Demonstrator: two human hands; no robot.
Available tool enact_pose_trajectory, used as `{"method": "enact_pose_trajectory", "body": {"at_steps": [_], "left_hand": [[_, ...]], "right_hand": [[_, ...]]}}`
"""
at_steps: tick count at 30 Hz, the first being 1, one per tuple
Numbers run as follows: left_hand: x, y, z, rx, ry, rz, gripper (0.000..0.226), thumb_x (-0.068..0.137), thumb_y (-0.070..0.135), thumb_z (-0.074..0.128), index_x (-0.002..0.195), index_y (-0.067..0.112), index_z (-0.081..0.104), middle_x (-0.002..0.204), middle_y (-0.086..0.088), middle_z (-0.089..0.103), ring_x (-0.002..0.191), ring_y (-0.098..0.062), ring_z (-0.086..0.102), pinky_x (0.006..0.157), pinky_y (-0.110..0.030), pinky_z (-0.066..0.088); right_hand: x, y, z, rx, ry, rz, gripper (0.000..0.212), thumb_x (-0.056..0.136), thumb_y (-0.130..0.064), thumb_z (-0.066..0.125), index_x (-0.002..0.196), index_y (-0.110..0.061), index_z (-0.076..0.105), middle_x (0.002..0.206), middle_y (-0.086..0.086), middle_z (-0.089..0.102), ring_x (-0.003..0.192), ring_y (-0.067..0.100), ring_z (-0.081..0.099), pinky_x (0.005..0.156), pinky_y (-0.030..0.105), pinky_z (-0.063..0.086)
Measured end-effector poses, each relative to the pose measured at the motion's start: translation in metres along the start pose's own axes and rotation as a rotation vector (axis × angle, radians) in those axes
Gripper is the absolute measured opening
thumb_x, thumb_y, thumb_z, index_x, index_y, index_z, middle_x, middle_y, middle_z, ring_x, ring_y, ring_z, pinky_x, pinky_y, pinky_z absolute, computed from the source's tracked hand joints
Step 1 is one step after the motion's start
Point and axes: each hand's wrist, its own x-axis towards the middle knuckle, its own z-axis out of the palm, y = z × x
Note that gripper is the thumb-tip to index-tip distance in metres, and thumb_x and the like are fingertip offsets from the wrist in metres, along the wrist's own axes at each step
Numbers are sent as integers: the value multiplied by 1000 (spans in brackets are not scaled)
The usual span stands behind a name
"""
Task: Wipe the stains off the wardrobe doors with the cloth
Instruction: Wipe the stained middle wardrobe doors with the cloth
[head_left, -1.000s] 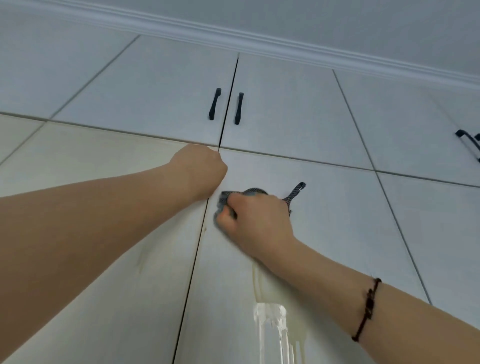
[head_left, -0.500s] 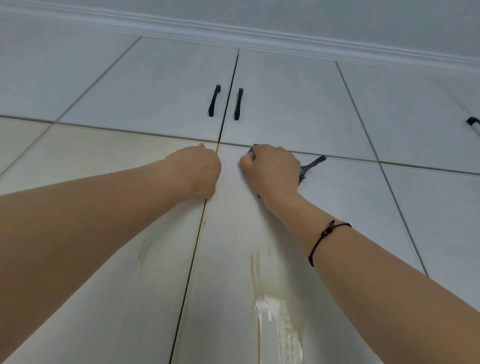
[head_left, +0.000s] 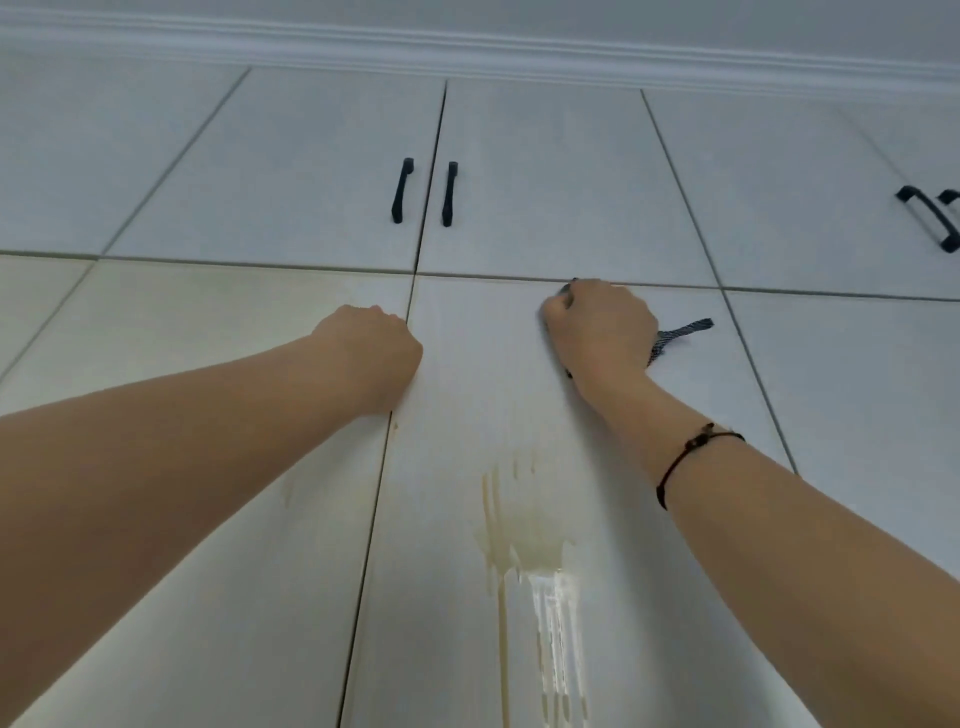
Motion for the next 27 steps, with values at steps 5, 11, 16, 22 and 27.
{"method": "enact_pose_trajectory", "body": {"at_steps": [5, 11, 16, 22, 27], "left_hand": [[-3, 4, -5, 52, -42, -42, 38, 88, -1, 47, 125, 2, 55, 119, -12, 48, 66, -19, 33, 68, -34, 40], [-6, 3, 9, 47, -39, -89, 52, 92, 2, 43, 144, 1, 41, 148, -17, 34, 99, -25, 51, 82, -35, 51], [2, 9, 3, 80, -141, -93, 65, 93, -2, 44, 154, -4, 22, 161, -24, 16, 138, -36, 40, 99, -42, 49], [13, 10, -12, 92, -309, -78, 57, 95, 10, 46, 151, 6, 33, 156, -16, 27, 145, -32, 28, 97, -43, 43], [15, 14, -20, 29, -341, -139, 58, 98, 10, 44, 153, 0, 26, 159, -17, 20, 148, -33, 19, 107, -50, 38]], "right_hand": [[-116, -35, -8, 106, -129, -473, 29, 76, -30, 52, 57, -16, 37, 45, -6, 23, 44, 21, 29, 48, 21, 23], [-9, 14, -11, -12, -37, -1, 28, 85, -28, 46, 62, -13, 43, 55, 0, 48, 59, 28, 49, 50, 31, 20], [-105, -10, -10, -11, -145, -423, 23, 81, -33, 46, 64, -18, 44, 51, -2, 43, 49, 26, 41, 49, 26, 28], [-29, 48, -27, -93, -85, -108, 34, 88, -32, 47, 61, -13, 40, 51, -3, 45, 49, 19, 41, 49, 30, 24], [-82, 14, -24, -14, -125, -377, 29, 82, -33, 47, 61, -15, 38, 49, -2, 44, 47, 26, 41, 47, 27, 27]]}}
